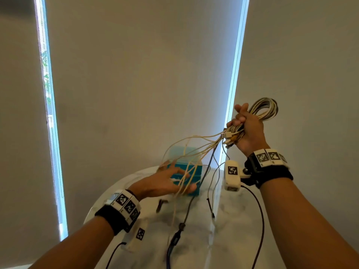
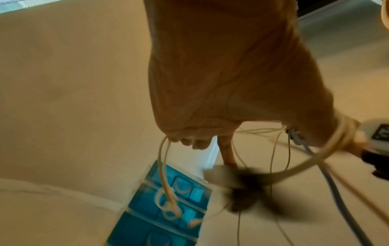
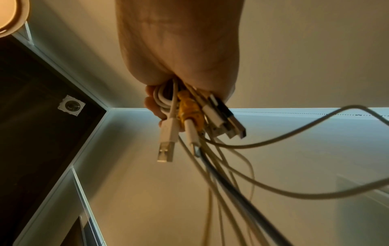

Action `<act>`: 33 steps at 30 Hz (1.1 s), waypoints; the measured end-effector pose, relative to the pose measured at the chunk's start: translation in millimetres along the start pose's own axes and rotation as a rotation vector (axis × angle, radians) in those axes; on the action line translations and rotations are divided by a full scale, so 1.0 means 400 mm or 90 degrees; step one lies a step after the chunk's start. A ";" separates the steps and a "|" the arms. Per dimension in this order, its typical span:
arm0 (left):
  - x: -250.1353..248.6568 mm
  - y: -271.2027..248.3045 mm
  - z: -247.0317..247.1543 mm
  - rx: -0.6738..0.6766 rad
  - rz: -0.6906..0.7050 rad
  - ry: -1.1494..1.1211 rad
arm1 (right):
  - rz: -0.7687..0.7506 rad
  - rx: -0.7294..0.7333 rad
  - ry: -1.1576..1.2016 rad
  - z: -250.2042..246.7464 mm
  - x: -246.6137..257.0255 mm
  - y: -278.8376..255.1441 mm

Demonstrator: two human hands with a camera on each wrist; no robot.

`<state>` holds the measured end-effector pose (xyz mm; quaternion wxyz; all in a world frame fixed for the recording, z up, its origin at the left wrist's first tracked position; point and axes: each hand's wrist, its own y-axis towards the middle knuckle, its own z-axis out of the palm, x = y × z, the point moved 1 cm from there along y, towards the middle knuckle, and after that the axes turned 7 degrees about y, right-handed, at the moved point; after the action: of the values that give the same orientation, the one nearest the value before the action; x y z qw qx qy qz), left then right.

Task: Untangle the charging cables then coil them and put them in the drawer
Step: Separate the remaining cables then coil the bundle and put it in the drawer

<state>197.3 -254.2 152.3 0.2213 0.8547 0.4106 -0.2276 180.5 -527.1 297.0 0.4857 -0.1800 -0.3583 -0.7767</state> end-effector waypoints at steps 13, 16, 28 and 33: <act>-0.003 -0.041 -0.104 0.306 -0.238 0.183 | 0.033 0.033 -0.127 0.011 -0.019 -0.028; -0.093 -0.003 -0.156 0.034 -0.089 0.144 | 0.060 0.081 -0.155 0.028 -0.044 -0.046; -0.168 0.087 0.024 0.056 0.063 -0.415 | 0.124 0.179 -0.102 0.051 0.019 -0.051; -0.078 0.049 0.057 0.196 -0.021 -0.353 | 0.121 0.100 -0.001 -0.057 0.032 -0.017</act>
<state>190.6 -297.0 155.6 0.1889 0.7766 0.3093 -0.5152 170.2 -550.1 287.0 0.5695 -0.1748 -0.3999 -0.6966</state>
